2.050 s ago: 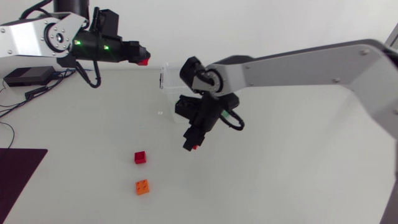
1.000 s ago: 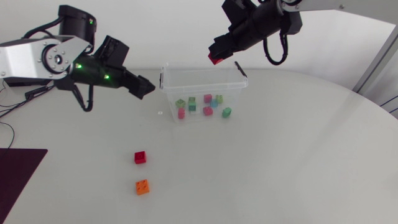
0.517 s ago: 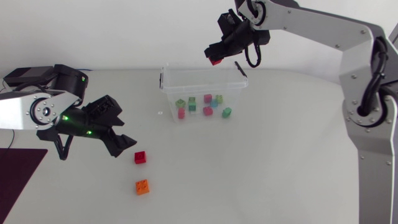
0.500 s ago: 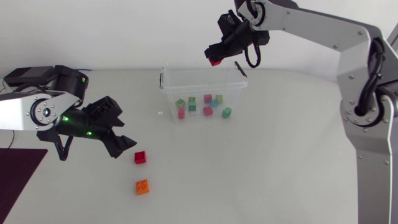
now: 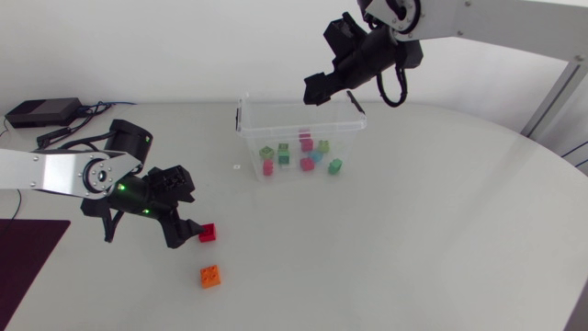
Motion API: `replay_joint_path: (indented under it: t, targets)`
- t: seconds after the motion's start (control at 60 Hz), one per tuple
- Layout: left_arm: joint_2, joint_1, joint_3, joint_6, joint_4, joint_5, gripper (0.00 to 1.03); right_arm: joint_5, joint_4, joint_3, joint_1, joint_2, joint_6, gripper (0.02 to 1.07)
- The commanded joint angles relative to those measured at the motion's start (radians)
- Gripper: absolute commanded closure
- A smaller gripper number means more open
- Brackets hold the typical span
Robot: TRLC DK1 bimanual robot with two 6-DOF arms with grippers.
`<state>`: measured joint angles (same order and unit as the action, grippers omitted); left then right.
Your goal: Pick up the duplo bricks and place them in the container
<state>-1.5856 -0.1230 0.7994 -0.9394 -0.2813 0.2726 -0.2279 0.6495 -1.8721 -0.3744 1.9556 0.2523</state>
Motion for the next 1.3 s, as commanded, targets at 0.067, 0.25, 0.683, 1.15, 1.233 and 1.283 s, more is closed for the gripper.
replay_joint_path:
  t: [0.067,0.25,0.683,1.15,1.233,1.283]
  targets:
    - [-0.063,-0.018,0.003,-0.062,0.016,0.01,0.07,-0.062,-0.008,0.188,-0.058,-0.133,0.114,0.07]
    - [-0.123,-0.04,0.004,-0.11,0.03,0.011,0.07,-0.183,0.041,0.361,-0.106,-0.227,0.243,0.07]
    - [-0.103,-0.004,0.001,-0.116,0.077,0.082,0.97,-0.139,0.101,0.565,-0.322,-0.199,0.521,0.07]
    - [0.154,0.195,-0.054,-0.041,0.056,0.278,0.97,-0.113,0.142,0.369,-0.506,0.046,0.513,0.07]
    - [0.203,0.244,-0.063,-0.013,0.056,0.332,0.97,-0.096,0.162,0.307,-0.534,0.089,0.509,0.07]
    - [0.222,0.267,-0.065,0.001,0.056,0.356,0.97,-0.09,0.179,0.275,-0.546,0.114,0.507,0.07]
